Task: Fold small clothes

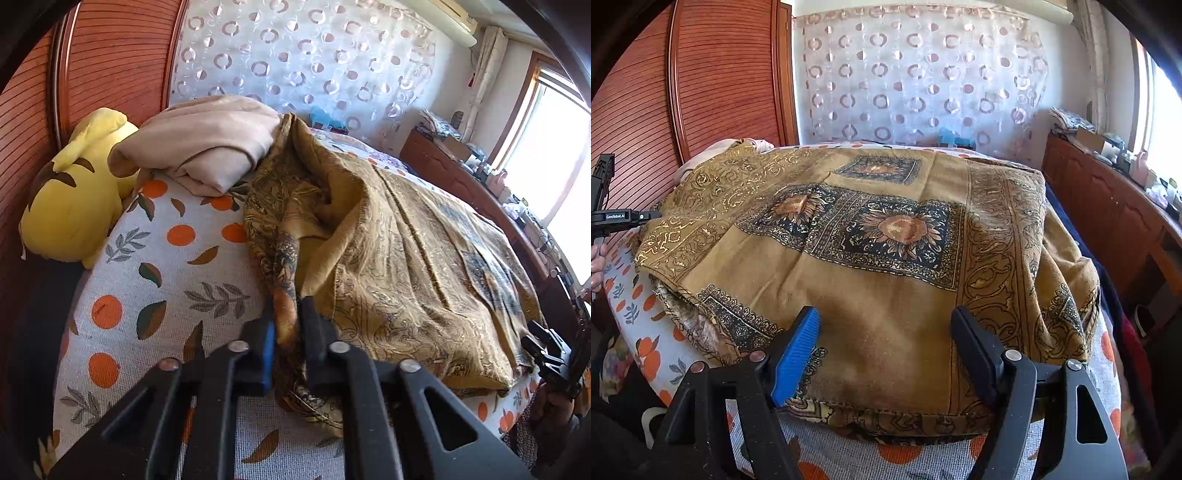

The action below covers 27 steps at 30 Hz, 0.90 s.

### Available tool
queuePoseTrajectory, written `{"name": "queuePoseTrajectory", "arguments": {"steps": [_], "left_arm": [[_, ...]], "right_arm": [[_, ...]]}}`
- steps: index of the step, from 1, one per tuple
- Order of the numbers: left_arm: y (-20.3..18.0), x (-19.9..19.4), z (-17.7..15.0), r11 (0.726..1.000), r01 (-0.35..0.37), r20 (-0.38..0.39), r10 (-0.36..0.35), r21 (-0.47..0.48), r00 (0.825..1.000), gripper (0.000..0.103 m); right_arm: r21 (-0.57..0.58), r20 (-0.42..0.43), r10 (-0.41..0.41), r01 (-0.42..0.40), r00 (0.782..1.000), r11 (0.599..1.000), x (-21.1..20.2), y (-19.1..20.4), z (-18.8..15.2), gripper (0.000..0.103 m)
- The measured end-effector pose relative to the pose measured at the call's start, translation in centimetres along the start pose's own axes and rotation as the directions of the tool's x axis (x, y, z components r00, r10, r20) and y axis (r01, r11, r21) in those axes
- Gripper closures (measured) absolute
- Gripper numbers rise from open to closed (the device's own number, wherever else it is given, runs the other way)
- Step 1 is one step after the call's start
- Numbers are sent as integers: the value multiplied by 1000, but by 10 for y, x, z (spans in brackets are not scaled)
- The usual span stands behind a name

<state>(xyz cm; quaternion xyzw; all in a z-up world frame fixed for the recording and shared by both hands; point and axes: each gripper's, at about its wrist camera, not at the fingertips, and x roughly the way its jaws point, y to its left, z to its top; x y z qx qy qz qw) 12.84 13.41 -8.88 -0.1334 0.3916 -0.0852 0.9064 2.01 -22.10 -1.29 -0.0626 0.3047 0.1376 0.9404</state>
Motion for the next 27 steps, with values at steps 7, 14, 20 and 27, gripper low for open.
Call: {"name": "queuePoseTrajectory", "arguments": {"steps": [7, 14, 20, 27], "left_arm": [[-33, -17, 20, 996, 75, 45, -77, 52, 996, 98], [-122, -25, 58, 960, 185, 63, -203, 210, 977, 99], [-215, -10, 77, 894, 283, 8, -304, 347, 953, 99], [-335, 10, 76, 780, 392, -107, -392, 487, 914, 99]], "right_arm": [[0, -11, 12, -12, 1000, 1000, -2, -2, -3, 25], [101, -12, 69, -68, 998, 993, -19, -25, -1, 25], [137, 14, 18, -20, 1000, 990, -43, -54, -9, 25], [187, 43, -47, 38, 998, 982, -68, -90, -21, 25]]}}
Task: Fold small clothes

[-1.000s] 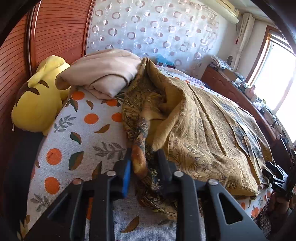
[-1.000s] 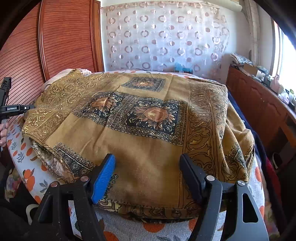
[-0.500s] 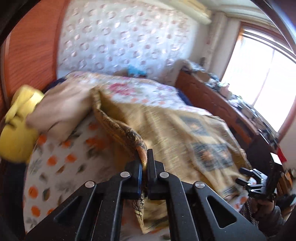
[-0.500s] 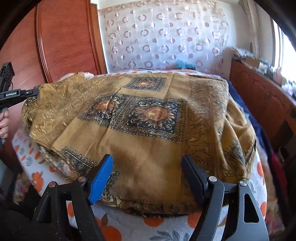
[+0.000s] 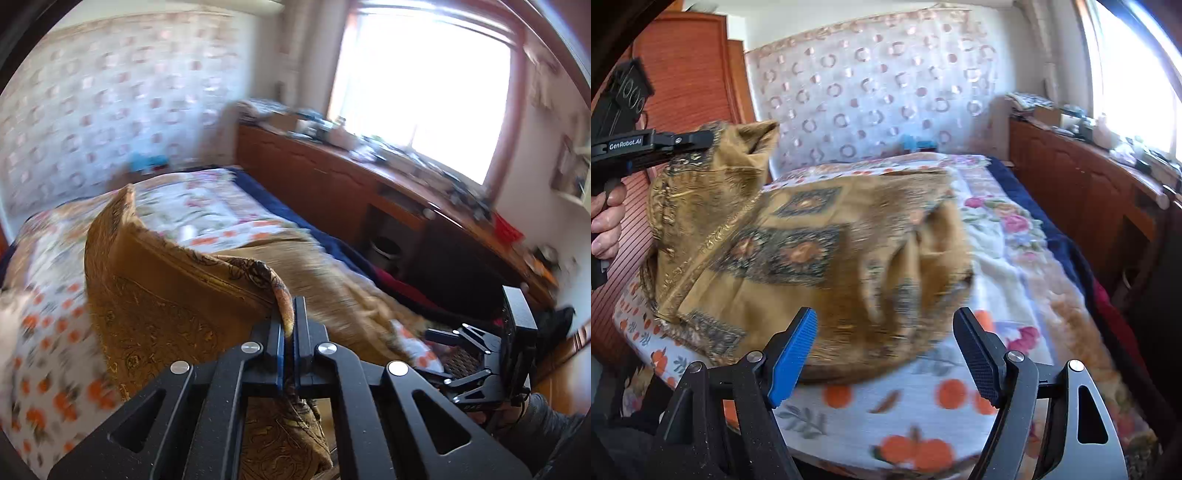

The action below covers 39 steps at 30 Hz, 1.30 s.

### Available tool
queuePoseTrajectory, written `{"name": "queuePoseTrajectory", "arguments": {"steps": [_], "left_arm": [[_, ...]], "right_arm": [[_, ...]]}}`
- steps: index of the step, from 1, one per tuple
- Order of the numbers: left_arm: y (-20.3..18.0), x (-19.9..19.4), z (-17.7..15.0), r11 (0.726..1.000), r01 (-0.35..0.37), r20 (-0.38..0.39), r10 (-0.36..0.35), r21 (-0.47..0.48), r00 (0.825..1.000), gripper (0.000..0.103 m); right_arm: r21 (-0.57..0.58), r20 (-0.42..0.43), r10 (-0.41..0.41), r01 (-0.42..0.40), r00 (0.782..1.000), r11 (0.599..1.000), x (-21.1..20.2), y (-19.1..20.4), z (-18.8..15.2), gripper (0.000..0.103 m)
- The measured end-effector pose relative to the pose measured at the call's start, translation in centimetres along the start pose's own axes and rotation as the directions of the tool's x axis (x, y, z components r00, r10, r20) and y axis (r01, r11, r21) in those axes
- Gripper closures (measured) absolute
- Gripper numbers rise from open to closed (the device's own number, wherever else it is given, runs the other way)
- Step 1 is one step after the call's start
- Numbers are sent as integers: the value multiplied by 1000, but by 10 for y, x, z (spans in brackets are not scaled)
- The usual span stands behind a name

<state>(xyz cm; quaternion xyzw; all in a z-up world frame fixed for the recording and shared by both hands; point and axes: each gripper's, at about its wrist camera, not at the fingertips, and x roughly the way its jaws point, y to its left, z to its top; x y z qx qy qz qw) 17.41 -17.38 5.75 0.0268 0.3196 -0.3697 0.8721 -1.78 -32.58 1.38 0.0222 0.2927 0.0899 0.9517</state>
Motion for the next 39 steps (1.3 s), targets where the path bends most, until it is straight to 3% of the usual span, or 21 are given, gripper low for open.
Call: {"name": "queuePoseTrajectory", "arguments": {"steps": [5, 11, 13, 15, 19, 21, 24, 30, 34, 39], "left_arm": [[-52, 31, 22, 994, 85, -38, -83, 66, 996, 99], [-68, 50, 22, 991, 108, -95, -100, 77, 990, 99], [-68, 49, 21, 993, 84, -100, -75, 86, 992, 89], [-67, 42, 22, 993, 75, -81, -68, 87, 994, 60], [-57, 27, 22, 996, 57, -40, -54, 74, 998, 47], [-48, 22, 16, 997, 30, -30, -28, 69, 999, 35], [-29, 20, 1, 998, -17, -45, 20, 65, 999, 27], [9, 33, -51, 990, -129, -148, 136, 56, 980, 26], [35, 41, -81, 989, -150, -219, 146, -5, 965, 26], [53, 45, -100, 984, -165, -249, 144, -64, 958, 26]], "right_arm": [[40, 17, -35, 35, 999, 999, -15, -19, -7, 25], [62, 13, -58, 57, 998, 996, -21, -14, -17, 25], [68, 10, -61, 60, 998, 996, -23, -12, -18, 25], [73, 6, -60, 59, 998, 996, -22, -7, -17, 25], [82, 2, -42, 42, 999, 996, -19, -14, -9, 25], [78, 2, -29, 29, 1000, 997, -19, -7, -9, 25], [61, 10, -14, 14, 1000, 998, -18, -3, -4, 25], [38, 13, 36, -37, 999, 999, -8, 9, 8, 25], [5, -15, 59, -59, 998, 998, 12, 12, 20, 28], [-18, -62, 79, -80, 995, 997, 49, 3, 55, 33]]}}
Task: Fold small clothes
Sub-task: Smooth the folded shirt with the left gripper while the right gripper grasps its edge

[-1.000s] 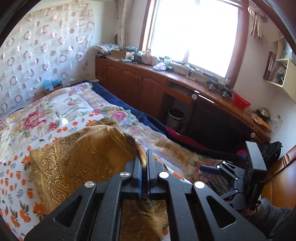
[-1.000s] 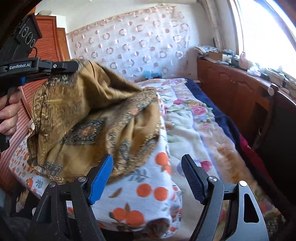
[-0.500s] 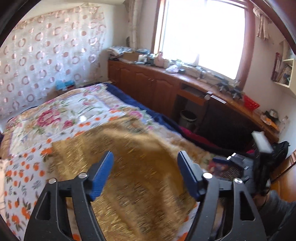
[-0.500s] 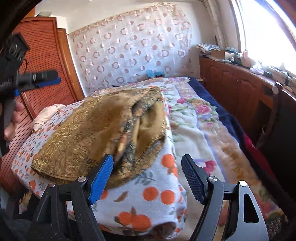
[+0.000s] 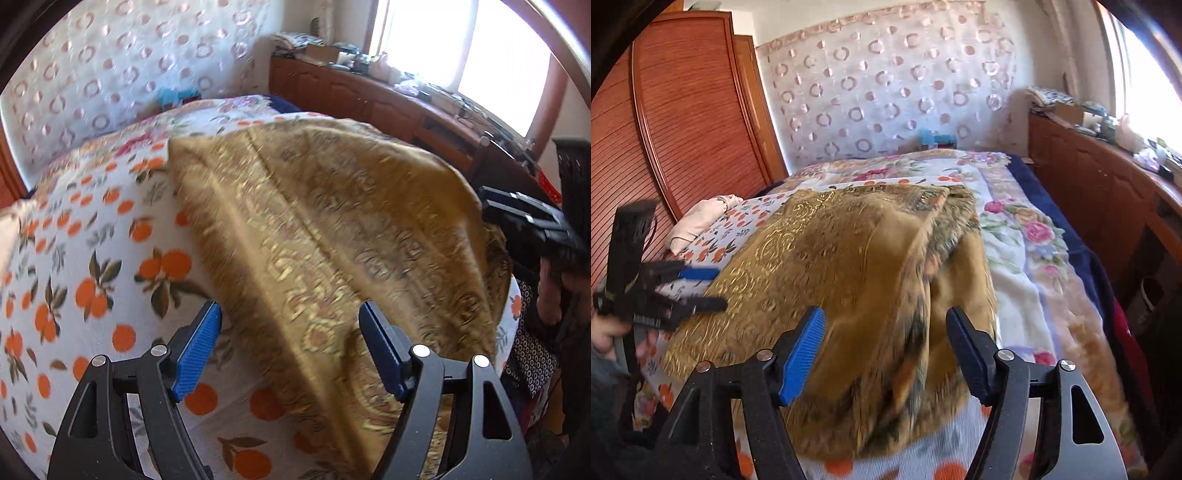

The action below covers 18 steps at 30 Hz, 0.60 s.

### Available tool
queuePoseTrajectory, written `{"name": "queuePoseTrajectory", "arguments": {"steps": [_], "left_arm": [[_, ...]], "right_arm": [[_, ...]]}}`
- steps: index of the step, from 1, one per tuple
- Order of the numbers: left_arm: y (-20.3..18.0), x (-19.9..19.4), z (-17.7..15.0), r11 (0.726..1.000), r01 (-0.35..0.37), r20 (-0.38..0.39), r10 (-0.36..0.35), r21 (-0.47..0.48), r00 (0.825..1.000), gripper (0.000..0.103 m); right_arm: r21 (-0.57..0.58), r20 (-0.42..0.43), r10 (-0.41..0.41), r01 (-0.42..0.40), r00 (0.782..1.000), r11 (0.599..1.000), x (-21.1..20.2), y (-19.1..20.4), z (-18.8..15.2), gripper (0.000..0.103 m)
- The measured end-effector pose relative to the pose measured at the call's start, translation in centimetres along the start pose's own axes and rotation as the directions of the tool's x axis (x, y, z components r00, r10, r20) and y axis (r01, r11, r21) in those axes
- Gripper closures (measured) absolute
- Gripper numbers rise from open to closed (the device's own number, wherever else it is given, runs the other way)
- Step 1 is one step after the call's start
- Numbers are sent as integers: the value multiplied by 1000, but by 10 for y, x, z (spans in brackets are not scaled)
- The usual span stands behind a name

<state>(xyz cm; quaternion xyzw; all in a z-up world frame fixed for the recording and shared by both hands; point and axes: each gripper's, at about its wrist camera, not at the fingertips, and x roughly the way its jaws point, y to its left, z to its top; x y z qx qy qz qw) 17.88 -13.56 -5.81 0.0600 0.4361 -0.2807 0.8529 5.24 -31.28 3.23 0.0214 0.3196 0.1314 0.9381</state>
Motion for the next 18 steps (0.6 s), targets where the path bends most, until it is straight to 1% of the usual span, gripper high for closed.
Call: {"name": "queuePoseTrajectory", "arguments": {"steps": [4, 5, 6, 7, 8, 9, 10, 11, 13, 15, 18], "left_arm": [[5, 6, -10, 999, 18, -11, -18, -34, 1000, 26], [5, 6, -11, 999, 15, 2, -15, -32, 1000, 26], [4, 6, -12, 999, 5, 7, -5, -32, 1000, 26], [4, 6, -12, 1000, 4, 11, -4, -30, 1000, 26], [4, 6, -12, 999, 5, 12, -4, -34, 1000, 26], [4, 5, -13, 999, 7, 13, -7, -41, 1000, 26], [5, 2, -12, 998, 9, 18, -8, -57, 1000, 26], [7, 0, -12, 997, 13, 29, -11, -71, 1000, 26], [8, -9, -9, 995, 44, 56, -40, -88, 998, 26], [8, -14, -6, 994, 52, 73, -45, -91, 996, 26], [5, -19, -4, 995, 51, 89, -44, -85, 995, 26]], "right_arm": [[0, -79, 2, -2, 997, 1000, 30, -9, 17, 40], [-7, -101, -12, 11, 995, 1000, 36, -12, 18, 42], [-16, -114, -21, 19, 993, 1000, 39, -10, 20, 49], [-26, -126, -20, 17, 992, 1000, 40, -10, 21, 58], [-32, -134, -9, 5, 991, 999, 41, -10, 22, 66], [-36, -137, 1, -6, 991, 999, 40, -9, 23, 86], [-43, -136, 9, -15, 991, 999, 41, -6, 27, 94], [-54, -130, 16, -23, 991, 998, 40, -3, 32, 95], [-69, -100, 12, -19, 995, 997, 29, -6, 39, 97], [-85, -68, 22, -27, 997, 996, 16, -6, 45, 98], [-103, -33, -33, 30, 999, 994, 1, -13, 51, 99]]}}
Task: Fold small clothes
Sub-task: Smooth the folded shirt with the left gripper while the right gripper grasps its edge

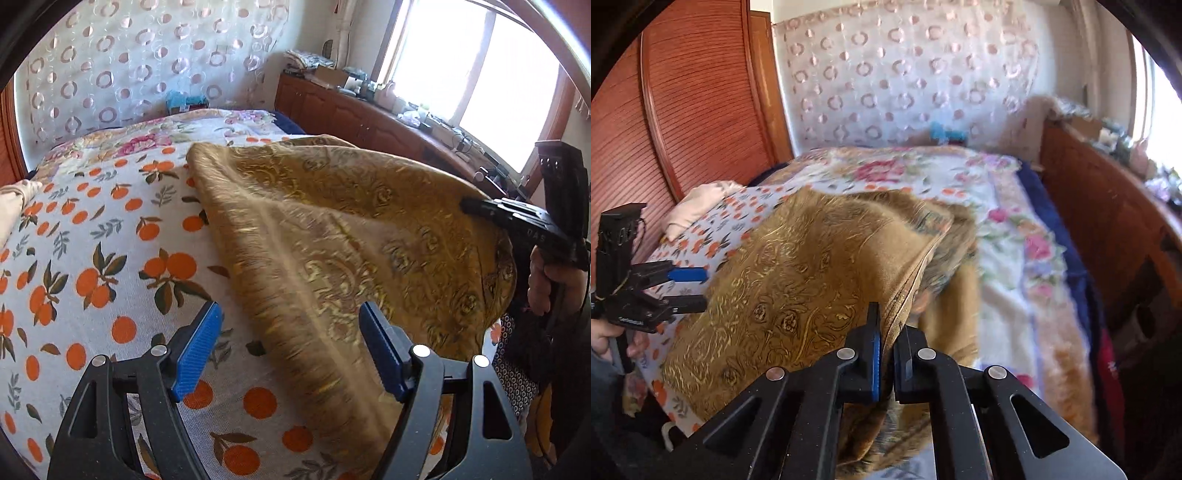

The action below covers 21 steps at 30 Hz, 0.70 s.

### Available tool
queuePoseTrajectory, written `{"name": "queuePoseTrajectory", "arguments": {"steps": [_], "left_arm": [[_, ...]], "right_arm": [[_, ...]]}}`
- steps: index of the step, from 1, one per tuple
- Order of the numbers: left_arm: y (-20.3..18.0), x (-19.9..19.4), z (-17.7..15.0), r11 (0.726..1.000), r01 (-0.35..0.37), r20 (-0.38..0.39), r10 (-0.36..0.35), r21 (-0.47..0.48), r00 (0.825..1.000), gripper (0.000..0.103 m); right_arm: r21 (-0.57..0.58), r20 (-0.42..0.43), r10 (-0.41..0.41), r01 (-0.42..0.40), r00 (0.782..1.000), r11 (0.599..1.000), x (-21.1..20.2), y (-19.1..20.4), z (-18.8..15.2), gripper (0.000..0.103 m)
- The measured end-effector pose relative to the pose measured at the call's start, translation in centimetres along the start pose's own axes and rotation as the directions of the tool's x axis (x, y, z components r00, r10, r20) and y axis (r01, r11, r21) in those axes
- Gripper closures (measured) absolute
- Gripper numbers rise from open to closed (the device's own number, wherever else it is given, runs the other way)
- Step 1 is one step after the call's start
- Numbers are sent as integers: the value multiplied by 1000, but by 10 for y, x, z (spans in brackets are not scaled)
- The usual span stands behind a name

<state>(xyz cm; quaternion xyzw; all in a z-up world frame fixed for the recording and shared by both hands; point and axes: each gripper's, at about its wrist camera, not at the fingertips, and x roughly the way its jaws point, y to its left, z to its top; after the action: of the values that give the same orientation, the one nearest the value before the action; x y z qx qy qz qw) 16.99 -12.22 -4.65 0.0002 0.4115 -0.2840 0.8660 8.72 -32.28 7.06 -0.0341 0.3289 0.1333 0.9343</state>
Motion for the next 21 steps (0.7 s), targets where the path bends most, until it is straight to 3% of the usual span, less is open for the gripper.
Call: {"name": "queuePoseTrajectory", "arguments": {"steps": [7, 11, 13, 14, 21], "left_arm": [[3, 19, -7, 999, -39, -46, 40, 10, 998, 26], [6, 23, -10, 999, -50, -45, 50, -1, 998, 26], [5, 24, -11, 998, -58, -42, 58, 6, 997, 26], [4, 24, -12, 998, -62, -39, 63, 11, 997, 26], [2, 24, -13, 998, -61, -38, 61, 8, 997, 26]], "right_arm": [[-8, -109, -44, 44, 993, 999, 25, -14, -23, 98], [9, -57, -45, 46, 997, 999, 15, -16, -14, 79], [22, -26, -48, 49, 999, 999, 10, -17, -9, 61], [29, -14, -46, 47, 999, 998, 8, -18, -6, 58], [-1, -20, -62, 62, 998, 998, 22, -10, 1, 56]]}}
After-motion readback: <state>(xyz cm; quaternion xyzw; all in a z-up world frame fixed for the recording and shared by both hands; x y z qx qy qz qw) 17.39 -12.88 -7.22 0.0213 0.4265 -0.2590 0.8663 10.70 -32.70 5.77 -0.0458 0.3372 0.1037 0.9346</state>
